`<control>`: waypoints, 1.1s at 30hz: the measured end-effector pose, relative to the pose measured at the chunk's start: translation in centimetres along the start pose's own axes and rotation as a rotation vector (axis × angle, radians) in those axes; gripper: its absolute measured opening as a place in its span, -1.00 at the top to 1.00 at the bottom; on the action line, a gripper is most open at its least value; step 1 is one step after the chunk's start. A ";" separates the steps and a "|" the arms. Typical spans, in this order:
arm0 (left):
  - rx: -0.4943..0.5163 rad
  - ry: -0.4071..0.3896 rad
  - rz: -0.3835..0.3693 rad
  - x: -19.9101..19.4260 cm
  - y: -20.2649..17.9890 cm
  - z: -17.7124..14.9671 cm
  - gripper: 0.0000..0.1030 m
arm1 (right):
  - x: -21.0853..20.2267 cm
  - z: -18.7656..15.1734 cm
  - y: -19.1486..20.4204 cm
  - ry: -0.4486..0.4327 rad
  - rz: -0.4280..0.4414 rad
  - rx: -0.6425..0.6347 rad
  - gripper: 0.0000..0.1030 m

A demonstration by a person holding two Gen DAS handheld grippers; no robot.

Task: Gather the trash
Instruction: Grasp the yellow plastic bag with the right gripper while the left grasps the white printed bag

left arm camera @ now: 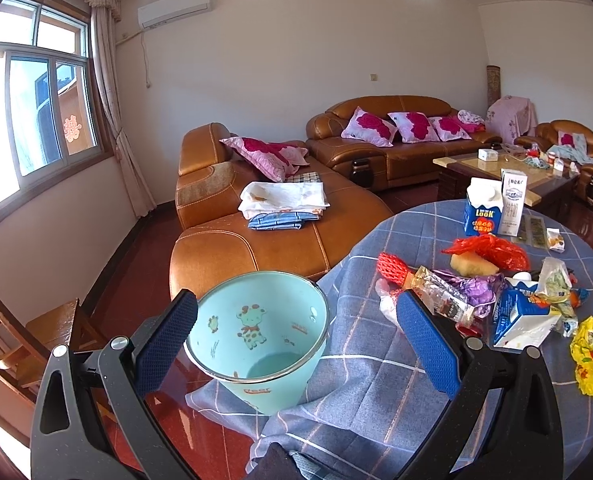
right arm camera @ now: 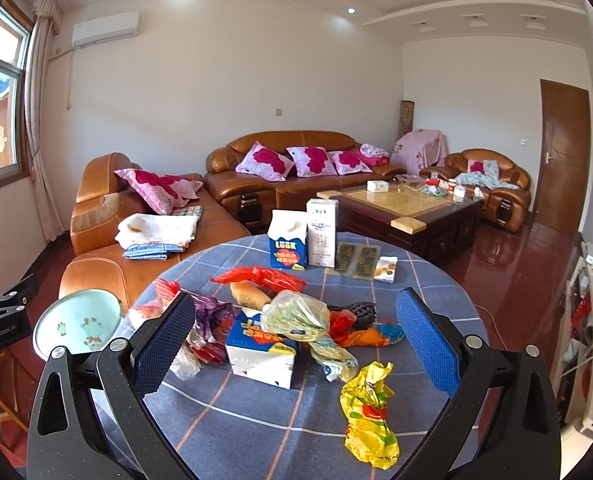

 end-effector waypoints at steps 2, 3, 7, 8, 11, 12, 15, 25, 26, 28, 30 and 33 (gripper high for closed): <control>0.009 0.039 -0.022 1.8 -0.9 -0.8 -0.89 | 1.4 -1.0 -0.8 0.028 -0.029 0.002 -0.92; 0.014 0.057 -0.036 2.7 -1.4 -1.3 -0.89 | 2.1 -1.6 -1.0 0.047 -0.042 0.000 -0.92; 0.047 0.113 -0.059 5.7 -3.3 -3.3 -0.89 | 4.9 -4.7 -2.2 0.134 -0.079 -0.001 -0.91; 0.051 0.122 -0.063 6.3 -3.6 -3.7 -0.89 | 5.4 -5.4 -2.3 0.150 -0.091 -0.009 -0.91; 0.060 0.151 -0.078 7.8 -4.3 -4.5 -0.89 | 6.8 -7.2 -3.0 0.195 -0.099 -0.006 -0.90; 0.064 0.155 -0.080 8.2 -4.5 -4.7 -0.89 | 7.2 -7.5 -3.1 0.204 -0.104 -0.009 -0.90; 0.076 0.169 -0.086 9.1 -5.2 -5.1 -0.89 | 8.0 -8.3 -3.7 0.228 -0.124 -0.009 -0.79; 0.092 0.189 -0.110 10.2 -6.8 -5.6 -0.89 | 10.0 -10.5 -4.6 0.341 -0.083 -0.014 0.25; 0.091 0.188 -0.110 10.2 -6.7 -5.6 -0.89 | 9.9 -10.4 -4.5 0.341 -0.076 -0.013 0.29; 0.082 0.193 -0.119 10.0 -6.6 -5.4 -0.89 | 9.8 -10.1 -4.4 0.328 -0.063 -0.006 0.32; 0.078 0.198 -0.131 9.9 -6.6 -5.3 -0.89 | 9.2 -9.5 -4.6 0.300 -0.065 0.003 0.33; 0.088 0.198 -0.140 9.9 -7.2 -5.0 -0.89 | 8.4 -8.2 -4.8 0.246 -0.073 0.015 0.33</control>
Point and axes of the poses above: each gripper's, at about its wrist camera, not at the fingertips, and x roughly the way its jaws point, y to its left, z to its top, the point moved 4 cm from there along x, roughly the way its jaws point, and after that the axes turned 10 degrees about -z, right-handed, at the moved point
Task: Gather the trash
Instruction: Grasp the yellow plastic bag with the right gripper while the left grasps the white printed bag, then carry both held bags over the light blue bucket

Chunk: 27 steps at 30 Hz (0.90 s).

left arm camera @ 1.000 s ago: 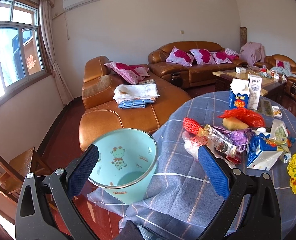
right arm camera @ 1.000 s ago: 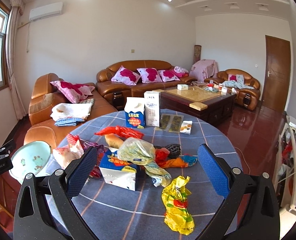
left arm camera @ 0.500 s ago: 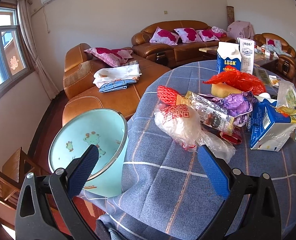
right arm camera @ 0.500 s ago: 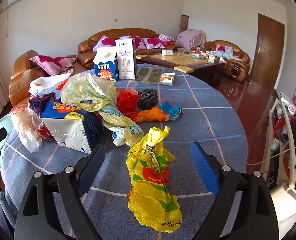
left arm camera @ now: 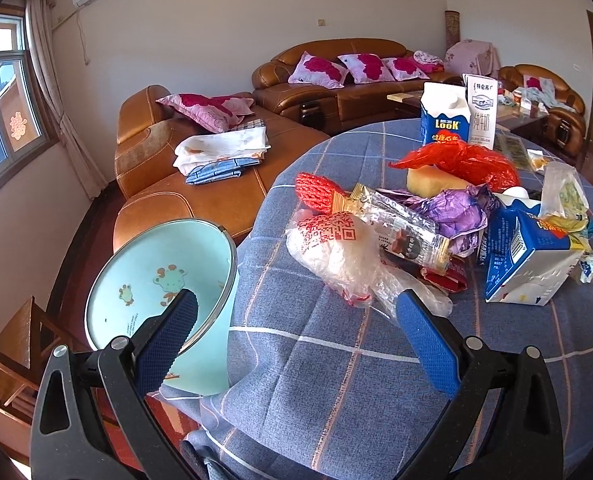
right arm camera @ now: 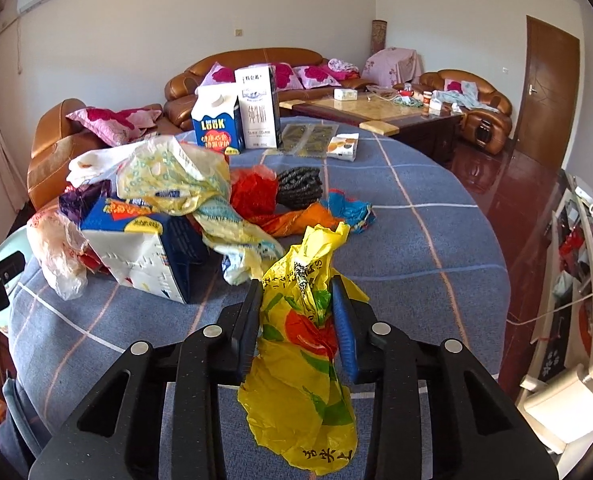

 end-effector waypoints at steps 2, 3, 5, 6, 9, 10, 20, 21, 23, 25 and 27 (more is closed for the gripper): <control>0.005 0.006 -0.011 0.3 -0.6 0.3 -0.89 | -0.3 0.5 -0.2 -0.031 -0.002 0.010 0.33; 0.008 0.007 -0.014 0.5 -0.9 0.4 -0.89 | -0.3 0.8 -0.2 -0.038 -0.002 0.012 0.33; 0.019 0.008 -0.018 1.0 -1.7 0.7 -0.89 | -0.1 1.1 -0.1 -0.052 -0.001 0.011 0.33; 0.029 0.010 -0.017 1.4 -2.1 0.7 -0.89 | 0.1 1.2 0.0 -0.058 0.000 0.010 0.33; 0.047 0.041 -0.011 3.0 -2.8 0.4 -0.86 | 0.2 1.3 0.4 -0.075 0.014 0.006 0.33; 0.047 0.063 -0.017 3.7 -2.9 0.2 -0.82 | 0.2 1.3 0.6 -0.079 0.018 0.002 0.33; 0.034 0.126 -0.193 4.2 -3.5 -1.1 0.95 | -0.8 1.1 1.6 -0.126 0.036 -0.026 0.32; 0.037 0.118 -0.202 3.9 -3.5 -1.1 0.97 | -1.0 1.2 1.6 -0.135 0.038 -0.026 0.32; 0.039 0.099 -0.202 3.1 -3.1 -1.0 0.97 | -1.7 1.5 1.8 -0.154 0.046 -0.026 0.32; 0.035 0.076 -0.209 1.9 -2.6 -0.7 0.98 | -2.5 2.0 2.0 -0.175 0.059 -0.025 0.32; 0.052 0.045 -0.180 0.5 -2.1 -0.3 0.98 | -3.3 2.5 2.4 -0.193 0.085 -0.020 0.32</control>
Point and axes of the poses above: each gripper's, at about its wrist camera, not at the fingertips, and x roughly the way its jaws point, y to its left, z to its top, the point moved 4 cm from there along x, roughly the way its jaws point, and after that the axes turned 10 degrees about -z, right-handed, at the moved point
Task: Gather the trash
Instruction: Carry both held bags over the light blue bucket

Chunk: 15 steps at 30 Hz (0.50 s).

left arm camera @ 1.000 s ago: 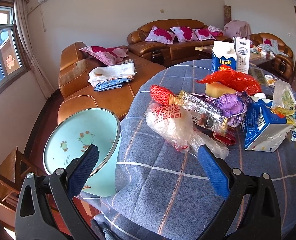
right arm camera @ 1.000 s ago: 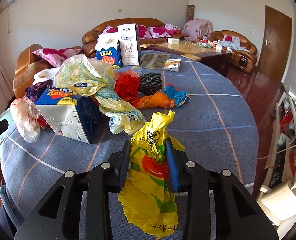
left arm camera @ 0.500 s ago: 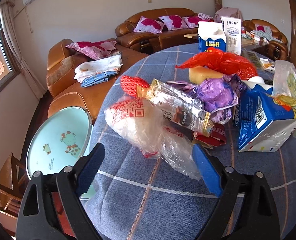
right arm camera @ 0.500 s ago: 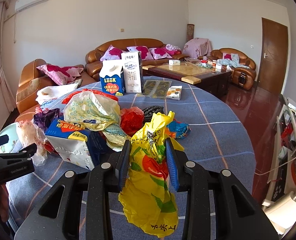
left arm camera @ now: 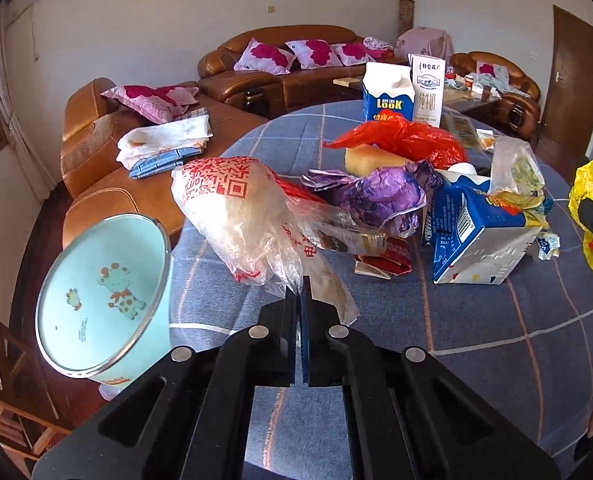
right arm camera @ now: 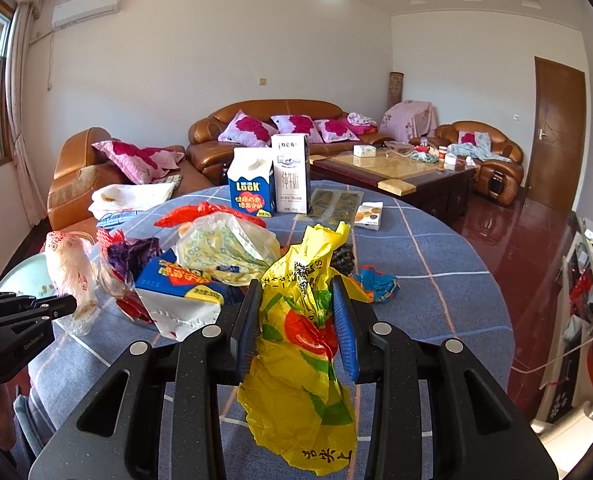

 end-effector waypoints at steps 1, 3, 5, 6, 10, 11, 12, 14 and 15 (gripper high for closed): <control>0.004 -0.013 0.013 -0.7 0.3 0.1 0.98 | -0.2 0.3 0.3 -0.005 0.021 0.005 0.32; 0.003 -0.033 0.043 -2.0 1.0 0.4 0.98 | -0.4 0.9 1.2 -0.011 0.071 0.009 0.31; -0.004 -0.051 0.076 -2.9 1.9 0.7 0.98 | -0.4 1.5 2.5 -0.010 0.115 -0.001 0.31; -0.011 -0.059 0.094 -3.4 2.5 0.9 0.98 | -0.3 1.7 3.2 -0.008 0.137 -0.006 0.31; -0.031 -0.094 0.162 -4.9 4.7 1.8 0.98 | -0.2 2.7 5.9 -0.016 0.211 -0.028 0.31; -0.037 -0.102 0.178 -5.3 5.3 2.1 0.98 | -0.2 3.1 6.5 -0.019 0.223 -0.034 0.31; -0.038 -0.110 0.197 -5.6 5.8 2.3 0.98 | -0.2 3.4 7.2 -0.025 0.236 -0.042 0.31; -0.043 -0.128 0.227 -6.3 6.8 2.7 0.98 | 0.0 4.1 8.5 -0.036 0.260 -0.057 0.31; -0.051 -0.135 0.237 -6.6 7.3 2.9 0.98 | 0.0 4.5 9.1 -0.042 0.272 -0.064 0.31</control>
Point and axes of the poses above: each gripper's, at about its wrist camera, not at the fingertips, and x roughly the way its jaws point, y to its left, z to its top, the point moved 4 cm from there along x, roughly the way its jaws point, and after that the axes turned 10 degrees about -z, right-handed, at the moved point
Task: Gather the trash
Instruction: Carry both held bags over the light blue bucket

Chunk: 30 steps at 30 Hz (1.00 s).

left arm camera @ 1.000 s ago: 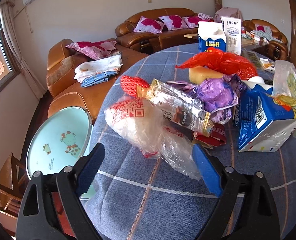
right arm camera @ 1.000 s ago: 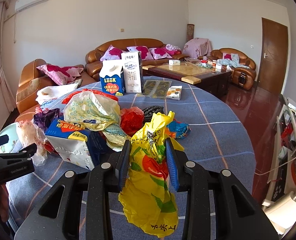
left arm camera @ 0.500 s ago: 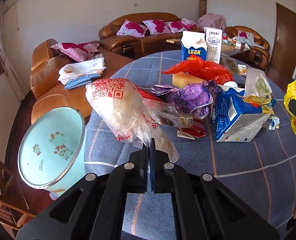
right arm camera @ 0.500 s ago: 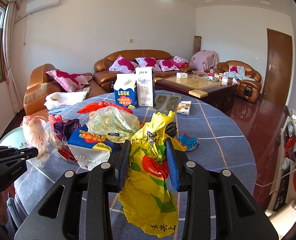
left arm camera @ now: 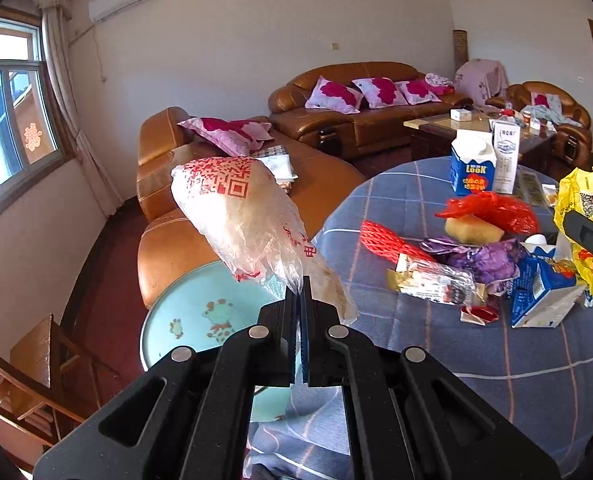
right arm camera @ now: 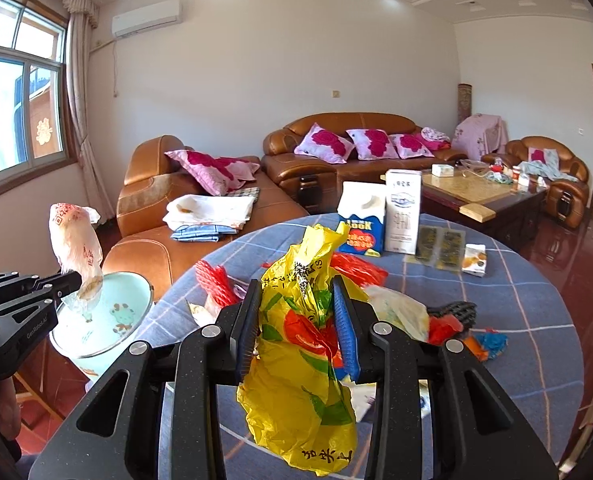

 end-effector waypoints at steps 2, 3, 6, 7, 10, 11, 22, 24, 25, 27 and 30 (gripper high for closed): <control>-0.013 -0.006 0.022 0.0 1.2 0.3 0.98 | 0.7 0.8 1.1 -0.008 0.024 -0.016 0.31; -0.020 -0.006 0.033 0.0 1.8 0.5 0.98 | 1.1 1.1 1.7 -0.008 0.035 -0.022 0.31; -0.038 -0.005 0.068 0.1 3.5 0.8 0.98 | 2.3 2.0 3.5 -0.009 0.071 -0.038 0.31; -0.039 -0.009 0.089 0.1 4.0 0.9 0.98 | 2.7 2.2 4.0 -0.008 0.083 -0.044 0.31; -0.047 -0.014 0.134 0.1 5.7 1.2 0.98 | 3.9 2.8 5.8 -0.005 0.120 -0.063 0.31; -0.051 -0.011 0.144 0.2 6.3 1.2 0.98 | 4.4 3.0 6.4 0.000 0.134 -0.069 0.31; -0.065 0.046 0.292 1.1 10.7 0.7 0.98 | 9.3 3.0 13.0 0.053 0.245 -0.140 0.31; -0.073 0.055 0.309 1.2 11.5 0.6 0.98 | 10.1 2.9 14.1 0.062 0.259 -0.152 0.31; -0.077 0.058 0.315 1.2 11.9 0.6 0.98 | 10.4 2.9 14.6 0.064 0.267 -0.158 0.31; -0.087 0.062 0.331 1.1 12.6 0.6 0.98 | 11.0 2.7 15.5 0.070 0.284 -0.173 0.31; -0.090 0.061 0.359 1.1 13.5 0.7 0.98 | 11.5 2.6 16.8 0.077 0.303 -0.193 0.31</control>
Point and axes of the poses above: each gripper's, at about its wrist camera, not at the fingertips, and x roughly the way its jaws point, y to its left, z to its top, the point moved 4 cm from there along x, roughly the way its jaws point, and after that the axes turned 10 degrees about -z, right-handed, at the moved point
